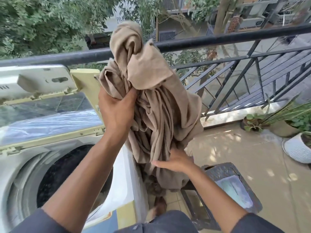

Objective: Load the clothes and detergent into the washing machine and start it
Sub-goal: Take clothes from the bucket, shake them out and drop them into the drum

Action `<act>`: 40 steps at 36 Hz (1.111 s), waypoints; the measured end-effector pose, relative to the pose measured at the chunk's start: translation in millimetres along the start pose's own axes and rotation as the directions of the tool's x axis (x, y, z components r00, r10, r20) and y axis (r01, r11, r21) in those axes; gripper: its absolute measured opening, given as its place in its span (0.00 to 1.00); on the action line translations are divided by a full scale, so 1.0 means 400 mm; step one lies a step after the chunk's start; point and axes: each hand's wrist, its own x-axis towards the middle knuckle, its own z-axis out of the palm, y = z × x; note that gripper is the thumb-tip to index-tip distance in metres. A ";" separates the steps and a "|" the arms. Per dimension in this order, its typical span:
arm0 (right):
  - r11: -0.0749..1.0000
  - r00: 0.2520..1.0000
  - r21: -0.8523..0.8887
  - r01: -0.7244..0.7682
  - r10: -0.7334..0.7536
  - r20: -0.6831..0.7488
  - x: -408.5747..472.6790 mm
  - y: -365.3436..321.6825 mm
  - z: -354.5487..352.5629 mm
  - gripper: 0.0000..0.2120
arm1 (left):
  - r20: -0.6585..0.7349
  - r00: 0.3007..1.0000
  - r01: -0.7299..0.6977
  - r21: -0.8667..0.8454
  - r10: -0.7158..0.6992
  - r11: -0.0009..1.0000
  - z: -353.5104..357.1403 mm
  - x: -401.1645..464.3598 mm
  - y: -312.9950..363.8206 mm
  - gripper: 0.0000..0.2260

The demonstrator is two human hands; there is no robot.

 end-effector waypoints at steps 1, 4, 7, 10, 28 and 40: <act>0.999 1.000 0.036 -0.018 0.018 0.007 0.001 -0.014 0.009 0.65 | -0.009 1.000 -0.013 -0.022 0.012 1.000 0.003 -0.001 0.011 0.16; 0.973 0.998 0.229 0.012 0.003 -0.067 0.003 -0.056 0.022 0.49 | -0.043 0.998 -0.040 -0.053 0.037 0.998 0.006 0.002 0.032 0.17; 0.915 0.991 0.403 0.035 0.021 -0.133 0.022 -0.051 0.014 0.27 | -0.073 0.997 -0.042 -0.034 0.039 0.999 0.001 0.012 0.029 0.20; 0.802 0.976 0.597 0.029 0.105 -0.189 0.041 -0.002 -0.012 0.17 | -0.086 0.995 -0.041 0.037 0.044 0.998 -0.016 0.024 0.008 0.20; 0.233 0.774 0.765 0.600 0.071 -0.629 -0.234 -0.080 -0.399 0.15 | 0.087 0.996 -0.072 0.541 0.029 0.838 -0.065 -0.028 -0.131 0.25; 0.484 0.743 0.564 0.670 -0.438 -0.506 -0.263 -0.244 -0.317 0.26 | 0.549 0.808 0.041 0.310 -0.214 0.950 -0.095 -0.026 -0.145 0.48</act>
